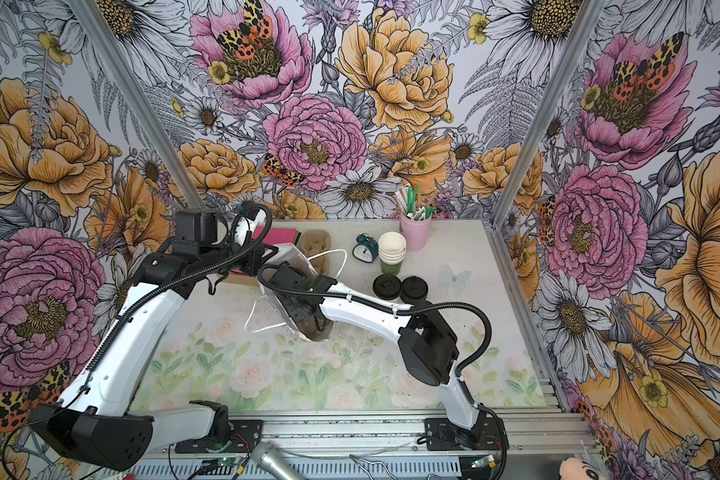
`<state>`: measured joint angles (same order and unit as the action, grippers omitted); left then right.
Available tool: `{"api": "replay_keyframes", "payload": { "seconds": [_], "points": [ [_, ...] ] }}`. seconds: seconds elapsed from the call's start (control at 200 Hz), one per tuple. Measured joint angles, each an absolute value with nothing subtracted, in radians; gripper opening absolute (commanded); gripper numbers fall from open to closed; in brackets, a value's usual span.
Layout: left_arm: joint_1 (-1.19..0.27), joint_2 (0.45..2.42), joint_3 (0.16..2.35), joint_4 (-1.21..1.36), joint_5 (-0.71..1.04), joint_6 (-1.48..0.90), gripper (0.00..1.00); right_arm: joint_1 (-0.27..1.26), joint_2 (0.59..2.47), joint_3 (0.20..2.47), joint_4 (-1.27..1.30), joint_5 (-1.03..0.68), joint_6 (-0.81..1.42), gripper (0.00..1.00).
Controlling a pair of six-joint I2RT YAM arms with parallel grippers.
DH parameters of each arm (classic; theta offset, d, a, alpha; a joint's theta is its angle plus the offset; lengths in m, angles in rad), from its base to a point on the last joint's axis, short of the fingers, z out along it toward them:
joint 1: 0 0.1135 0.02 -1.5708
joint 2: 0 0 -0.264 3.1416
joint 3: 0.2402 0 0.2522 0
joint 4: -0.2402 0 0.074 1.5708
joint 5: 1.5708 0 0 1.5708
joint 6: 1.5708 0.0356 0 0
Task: Pack the takeout coffee
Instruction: 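Push the pulp carrier down to the bag bottom with the right gripper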
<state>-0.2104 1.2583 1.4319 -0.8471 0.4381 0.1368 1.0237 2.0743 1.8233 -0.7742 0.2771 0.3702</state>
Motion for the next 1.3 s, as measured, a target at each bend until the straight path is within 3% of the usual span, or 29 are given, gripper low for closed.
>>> {"api": "replay_keyframes", "payload": {
  "seconds": [1.301],
  "points": [
    [-0.21, 1.258, 1.413, -0.841, 0.438, 0.137, 0.0, 0.99, 2.241, 1.898, -0.772, 0.229, 0.377, 0.27]
  ]
}}
